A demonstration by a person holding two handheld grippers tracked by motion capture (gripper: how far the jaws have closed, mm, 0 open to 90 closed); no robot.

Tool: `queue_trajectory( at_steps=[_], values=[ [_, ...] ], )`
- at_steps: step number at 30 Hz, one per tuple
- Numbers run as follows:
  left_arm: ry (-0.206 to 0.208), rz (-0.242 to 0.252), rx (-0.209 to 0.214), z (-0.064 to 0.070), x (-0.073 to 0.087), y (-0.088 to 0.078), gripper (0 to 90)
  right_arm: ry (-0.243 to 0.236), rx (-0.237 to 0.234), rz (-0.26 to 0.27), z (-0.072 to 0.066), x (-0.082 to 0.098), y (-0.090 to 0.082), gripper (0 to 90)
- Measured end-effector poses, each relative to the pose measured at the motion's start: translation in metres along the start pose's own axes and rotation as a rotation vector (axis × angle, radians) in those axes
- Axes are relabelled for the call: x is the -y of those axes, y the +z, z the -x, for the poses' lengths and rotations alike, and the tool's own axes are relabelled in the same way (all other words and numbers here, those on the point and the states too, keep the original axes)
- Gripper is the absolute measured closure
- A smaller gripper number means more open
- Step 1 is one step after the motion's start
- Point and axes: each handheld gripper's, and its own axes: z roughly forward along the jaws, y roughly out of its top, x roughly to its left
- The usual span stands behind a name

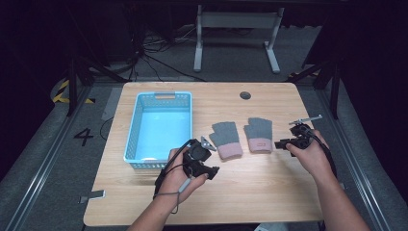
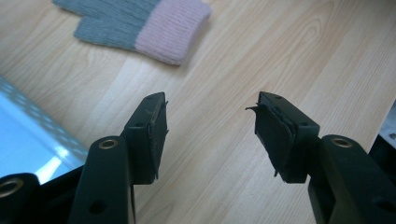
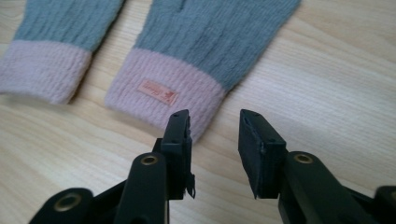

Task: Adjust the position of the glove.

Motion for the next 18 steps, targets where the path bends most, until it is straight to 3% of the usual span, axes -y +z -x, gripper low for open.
queue_trajectory(
  at_steps=[4,9,18],
  values=[
    [-0.012,0.028,0.017,-0.001,0.001,-0.003,43.3,0.043,-0.048,0.005,-0.001,0.004,-0.006,63.2],
    [-0.022,0.037,0.031,-0.002,0.0,-0.005,43.7,0.024,-0.057,0.029,-0.006,0.001,-0.009,63.1],
    [-0.034,0.049,0.044,-0.002,0.0,-0.007,44.1,-0.03,-0.112,0.04,-0.032,-0.014,-0.004,64.4]
  ],
)
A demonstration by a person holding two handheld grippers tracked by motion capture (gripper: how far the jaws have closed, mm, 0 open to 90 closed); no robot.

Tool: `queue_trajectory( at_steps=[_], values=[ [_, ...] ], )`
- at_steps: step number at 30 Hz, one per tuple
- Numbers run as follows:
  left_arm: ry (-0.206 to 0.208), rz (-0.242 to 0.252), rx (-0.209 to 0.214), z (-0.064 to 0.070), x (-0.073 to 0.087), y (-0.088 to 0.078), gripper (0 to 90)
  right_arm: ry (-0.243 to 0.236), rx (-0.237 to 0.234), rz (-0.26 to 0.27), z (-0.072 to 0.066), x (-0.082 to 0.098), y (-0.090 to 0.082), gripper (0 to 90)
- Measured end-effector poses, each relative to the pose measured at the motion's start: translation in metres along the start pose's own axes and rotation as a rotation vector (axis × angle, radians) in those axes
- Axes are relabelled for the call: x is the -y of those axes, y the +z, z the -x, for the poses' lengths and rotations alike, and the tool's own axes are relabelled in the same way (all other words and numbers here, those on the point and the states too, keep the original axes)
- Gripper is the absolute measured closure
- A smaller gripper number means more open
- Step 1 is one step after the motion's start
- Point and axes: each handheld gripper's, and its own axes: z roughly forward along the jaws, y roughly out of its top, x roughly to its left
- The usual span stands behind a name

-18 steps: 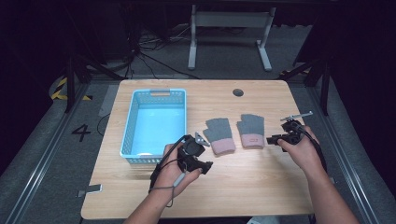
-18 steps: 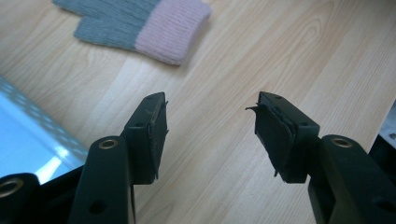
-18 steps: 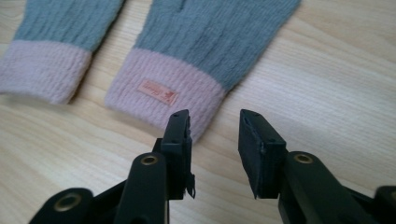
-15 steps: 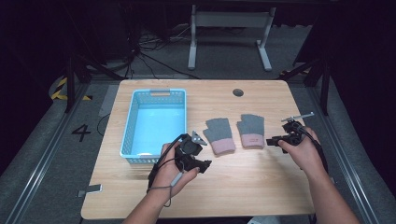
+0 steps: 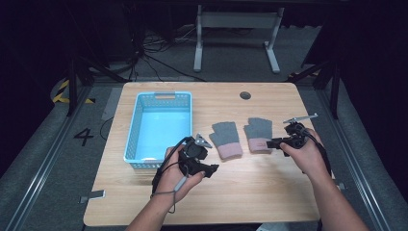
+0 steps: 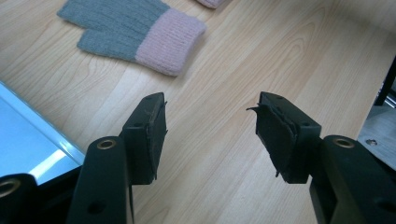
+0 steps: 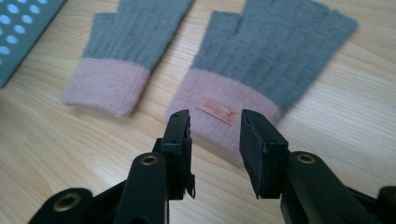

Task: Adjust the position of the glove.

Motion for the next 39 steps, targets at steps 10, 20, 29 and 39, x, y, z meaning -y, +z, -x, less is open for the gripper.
queue_trajectory(
  at_steps=[10,20,29,39],
  values=[
    [-0.003,0.002,0.018,-0.002,0.0,-0.003,43.9,-0.049,-0.016,-0.007,-0.022,-0.021,0.009,64.5],
    [0.003,-0.01,0.015,0.005,0.001,-0.002,46.7,-0.086,-0.059,-0.003,-0.05,-0.037,0.017,63.1],
    [-0.001,-0.001,0.02,0.003,0.002,-0.004,46.8,-0.124,-0.057,-0.012,-0.063,-0.047,0.03,62.3],
    [-0.012,-0.006,0.006,0.0,0.003,-0.003,47.1,-0.079,-0.034,-0.047,-0.056,-0.059,0.069,61.5]
  ],
)
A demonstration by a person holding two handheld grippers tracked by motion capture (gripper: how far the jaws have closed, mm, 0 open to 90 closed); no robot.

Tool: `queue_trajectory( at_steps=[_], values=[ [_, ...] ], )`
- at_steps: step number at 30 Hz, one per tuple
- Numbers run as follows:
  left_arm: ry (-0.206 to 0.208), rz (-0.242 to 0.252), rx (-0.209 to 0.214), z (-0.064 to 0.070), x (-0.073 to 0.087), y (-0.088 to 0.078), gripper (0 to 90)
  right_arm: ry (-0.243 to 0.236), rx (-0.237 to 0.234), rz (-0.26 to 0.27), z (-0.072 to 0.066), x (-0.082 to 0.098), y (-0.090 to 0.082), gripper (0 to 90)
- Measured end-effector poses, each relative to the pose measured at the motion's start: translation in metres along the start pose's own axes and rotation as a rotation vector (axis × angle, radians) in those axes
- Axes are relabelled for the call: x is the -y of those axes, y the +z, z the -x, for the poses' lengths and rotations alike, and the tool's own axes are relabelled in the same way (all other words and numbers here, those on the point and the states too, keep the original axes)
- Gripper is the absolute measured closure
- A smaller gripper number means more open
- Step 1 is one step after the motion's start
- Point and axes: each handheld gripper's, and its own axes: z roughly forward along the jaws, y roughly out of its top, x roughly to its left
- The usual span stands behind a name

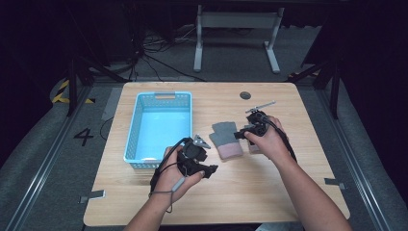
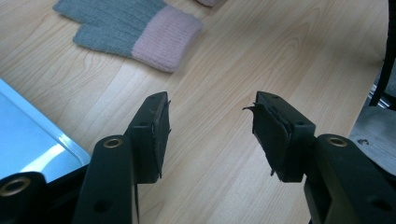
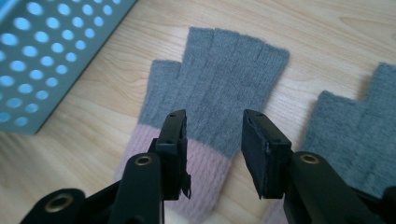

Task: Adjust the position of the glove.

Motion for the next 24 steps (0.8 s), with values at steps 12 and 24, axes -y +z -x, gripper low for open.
queue_trajectory(
  at_steps=[12,24],
  values=[
    [0.002,0.002,0.002,-0.001,0.001,0.001,46.3,-0.008,0.005,-0.039,-0.011,-0.006,0.042,56.7],
    [-0.009,0.003,0.005,-0.003,0.001,0.001,44.9,-0.043,0.085,-0.074,-0.02,-0.006,0.055,69.4]
  ],
)
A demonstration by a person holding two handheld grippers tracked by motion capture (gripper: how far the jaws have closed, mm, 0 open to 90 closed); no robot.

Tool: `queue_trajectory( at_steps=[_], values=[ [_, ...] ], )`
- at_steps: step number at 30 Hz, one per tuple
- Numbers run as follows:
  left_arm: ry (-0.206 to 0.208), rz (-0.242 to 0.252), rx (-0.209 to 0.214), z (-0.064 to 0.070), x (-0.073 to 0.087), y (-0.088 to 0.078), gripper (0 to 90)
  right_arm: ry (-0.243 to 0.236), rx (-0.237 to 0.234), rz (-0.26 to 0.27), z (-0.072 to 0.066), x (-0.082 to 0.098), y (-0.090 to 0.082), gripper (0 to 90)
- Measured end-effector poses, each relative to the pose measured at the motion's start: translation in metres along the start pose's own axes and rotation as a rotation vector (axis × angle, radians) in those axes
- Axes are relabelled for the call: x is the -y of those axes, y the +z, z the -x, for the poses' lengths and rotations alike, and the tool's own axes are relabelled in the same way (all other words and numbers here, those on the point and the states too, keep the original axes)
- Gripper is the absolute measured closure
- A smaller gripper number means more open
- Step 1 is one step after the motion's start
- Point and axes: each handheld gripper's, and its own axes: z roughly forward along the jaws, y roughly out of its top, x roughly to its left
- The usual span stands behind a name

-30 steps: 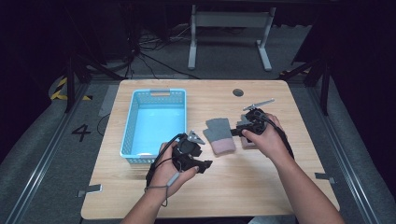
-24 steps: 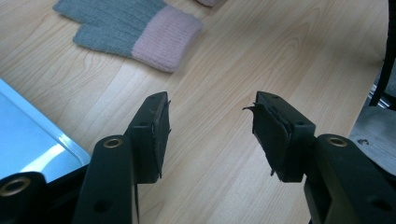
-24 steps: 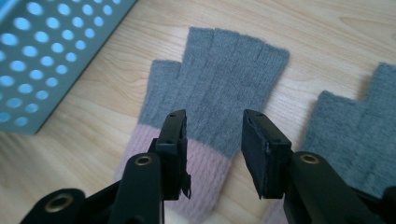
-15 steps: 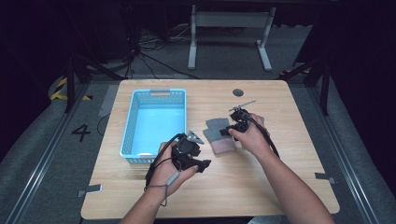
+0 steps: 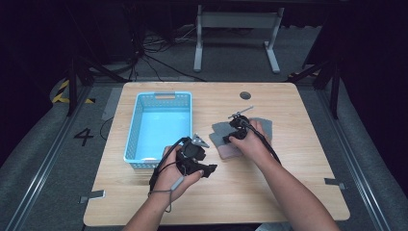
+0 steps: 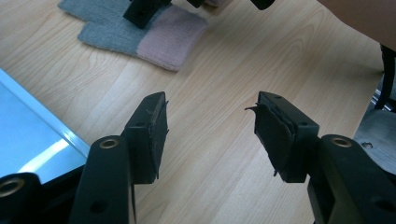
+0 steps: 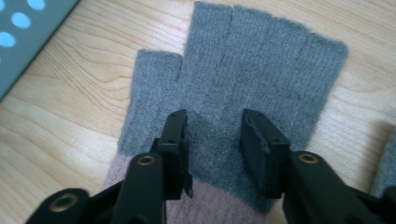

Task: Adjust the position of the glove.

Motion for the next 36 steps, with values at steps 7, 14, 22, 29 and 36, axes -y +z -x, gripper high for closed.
queue_trajectory(
  at_steps=[7,14,22,29,36],
  values=[
    [-0.004,0.009,-0.005,0.0,0.0,-0.001,44.8,0.017,-0.012,-0.015,0.007,-0.001,-0.001,85.3],
    [-0.004,0.011,-0.006,0.0,0.0,-0.001,44.8,0.014,-0.034,0.001,0.008,-0.001,-0.003,87.7],
    [-0.005,0.014,-0.007,-0.001,0.0,-0.002,44.7,0.004,-0.066,0.037,0.007,0.001,-0.02,87.7],
    [0.0,0.018,-0.001,0.001,-0.003,-0.001,44.6,-0.016,-0.091,0.086,0.003,0.006,-0.049,87.7],
    [0.005,0.024,0.002,0.001,-0.006,-0.001,44.5,-0.049,-0.104,0.11,0.004,0.015,-0.075,87.6]
  ],
)
